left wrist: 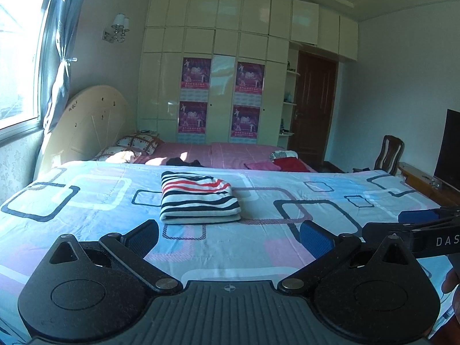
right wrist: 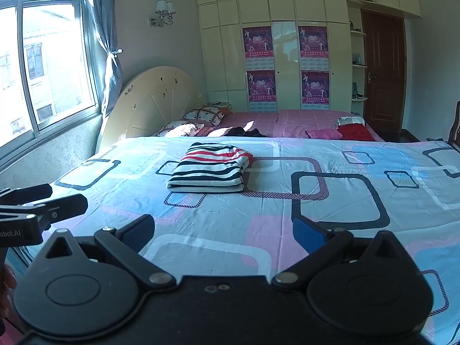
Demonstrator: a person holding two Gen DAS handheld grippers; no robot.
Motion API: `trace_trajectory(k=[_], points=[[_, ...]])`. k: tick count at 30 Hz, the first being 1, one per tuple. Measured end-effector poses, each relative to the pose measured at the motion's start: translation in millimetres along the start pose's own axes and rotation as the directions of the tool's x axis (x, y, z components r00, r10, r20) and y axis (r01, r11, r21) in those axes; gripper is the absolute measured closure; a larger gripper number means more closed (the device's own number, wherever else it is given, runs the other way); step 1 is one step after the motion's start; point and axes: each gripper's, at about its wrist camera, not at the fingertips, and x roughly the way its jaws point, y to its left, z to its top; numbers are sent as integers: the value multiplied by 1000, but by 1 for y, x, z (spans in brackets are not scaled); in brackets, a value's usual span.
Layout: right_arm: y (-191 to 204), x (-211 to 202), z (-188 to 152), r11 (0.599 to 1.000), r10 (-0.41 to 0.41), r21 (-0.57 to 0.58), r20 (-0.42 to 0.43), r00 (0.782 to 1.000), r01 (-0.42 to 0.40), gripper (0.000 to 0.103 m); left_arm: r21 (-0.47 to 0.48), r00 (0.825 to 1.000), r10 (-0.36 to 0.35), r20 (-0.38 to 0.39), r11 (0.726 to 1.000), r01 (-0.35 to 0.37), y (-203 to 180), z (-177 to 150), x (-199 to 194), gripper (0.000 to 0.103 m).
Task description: Fold small clothes
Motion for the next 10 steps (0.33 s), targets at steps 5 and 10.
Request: trace_trajectory(k=[5,10], points=[[-3,1,1,1000,1,3,3,1000,-1,0,-9,1000,-1,17,1000,1,2,0,1,0],[-5,2,1,1000,2,3,5,1000,-2,0,-1,1000,-21,10,1000,21,-4,1,4,0]])
